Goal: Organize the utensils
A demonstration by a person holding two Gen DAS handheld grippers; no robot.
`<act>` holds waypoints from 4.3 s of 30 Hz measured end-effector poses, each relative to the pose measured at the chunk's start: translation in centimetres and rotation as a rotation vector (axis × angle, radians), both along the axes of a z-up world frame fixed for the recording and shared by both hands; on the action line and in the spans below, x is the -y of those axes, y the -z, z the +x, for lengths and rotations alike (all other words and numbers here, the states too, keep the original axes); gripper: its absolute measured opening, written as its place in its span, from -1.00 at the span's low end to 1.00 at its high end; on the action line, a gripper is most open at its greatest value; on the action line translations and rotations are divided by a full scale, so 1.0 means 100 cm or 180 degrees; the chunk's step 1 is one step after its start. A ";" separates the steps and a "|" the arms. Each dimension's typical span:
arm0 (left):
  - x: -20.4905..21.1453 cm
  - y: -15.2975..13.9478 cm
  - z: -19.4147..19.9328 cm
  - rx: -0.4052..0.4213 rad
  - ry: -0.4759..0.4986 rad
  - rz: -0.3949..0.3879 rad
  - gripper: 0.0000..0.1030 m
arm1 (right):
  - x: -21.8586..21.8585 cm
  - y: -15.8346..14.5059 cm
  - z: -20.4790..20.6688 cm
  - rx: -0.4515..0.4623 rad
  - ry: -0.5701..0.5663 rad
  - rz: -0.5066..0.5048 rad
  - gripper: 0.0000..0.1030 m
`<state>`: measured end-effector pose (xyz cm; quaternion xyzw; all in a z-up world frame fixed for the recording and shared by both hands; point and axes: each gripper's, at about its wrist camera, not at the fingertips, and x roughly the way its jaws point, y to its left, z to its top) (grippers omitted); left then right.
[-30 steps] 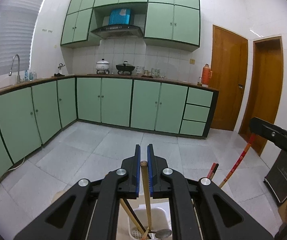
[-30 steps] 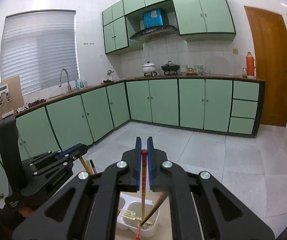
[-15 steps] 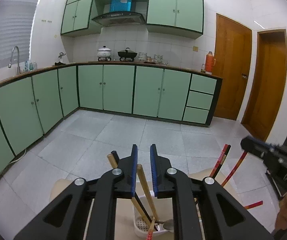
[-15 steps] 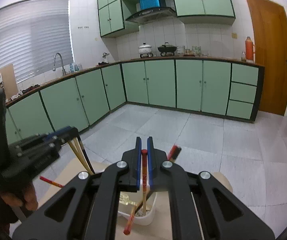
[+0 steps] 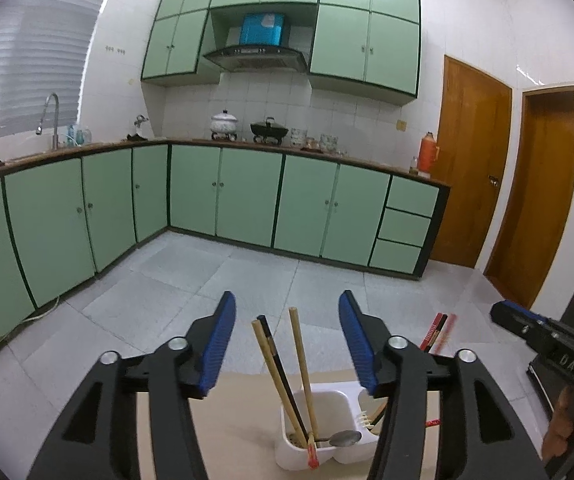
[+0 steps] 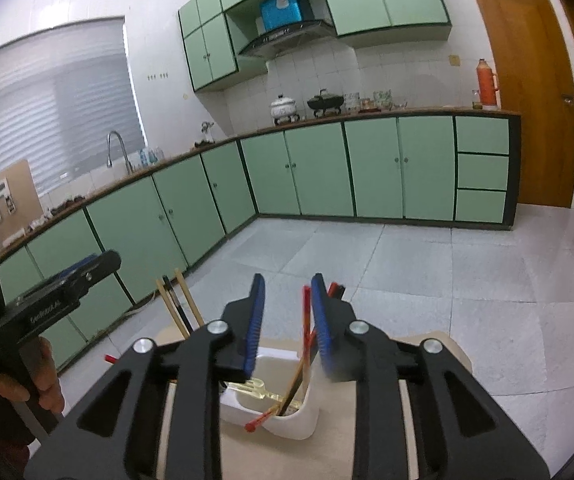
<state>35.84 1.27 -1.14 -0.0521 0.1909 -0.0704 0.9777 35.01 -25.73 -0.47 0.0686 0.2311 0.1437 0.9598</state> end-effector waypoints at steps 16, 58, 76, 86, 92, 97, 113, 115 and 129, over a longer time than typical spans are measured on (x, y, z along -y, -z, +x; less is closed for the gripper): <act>-0.012 -0.007 -0.106 0.0074 -0.0058 -0.0002 0.69 | 0.032 -0.012 -0.120 0.0266 0.0294 0.0046 0.63; 0.018 -0.013 -0.236 0.0117 0.0083 0.0277 0.84 | -0.015 -0.022 -0.220 0.0144 -0.0006 -0.0309 0.89; 0.018 -0.013 -0.240 0.0094 0.0070 0.0268 0.84 | -0.015 -0.021 -0.220 0.0145 -0.0013 -0.0319 0.89; 0.018 -0.013 -0.240 0.0095 0.0069 0.0269 0.84 | -0.015 -0.020 -0.219 0.0150 -0.0015 -0.0329 0.89; 0.018 -0.014 -0.240 0.0095 0.0069 0.0266 0.84 | -0.015 -0.020 -0.219 0.0149 -0.0013 -0.0329 0.89; 0.017 -0.013 -0.240 0.0093 0.0073 0.0268 0.84 | -0.015 -0.020 -0.219 0.0148 -0.0015 -0.0330 0.89; 0.018 -0.015 -0.239 0.0089 0.0061 0.0273 0.84 | -0.015 -0.019 -0.219 0.0146 -0.0015 -0.0328 0.89; 0.018 -0.014 -0.239 0.0087 0.0062 0.0276 0.84 | -0.015 -0.019 -0.219 0.0146 -0.0016 -0.0330 0.89; 0.017 -0.014 -0.240 0.0085 0.0061 0.0273 0.84 | -0.015 -0.017 -0.219 0.0137 -0.0014 -0.0340 0.89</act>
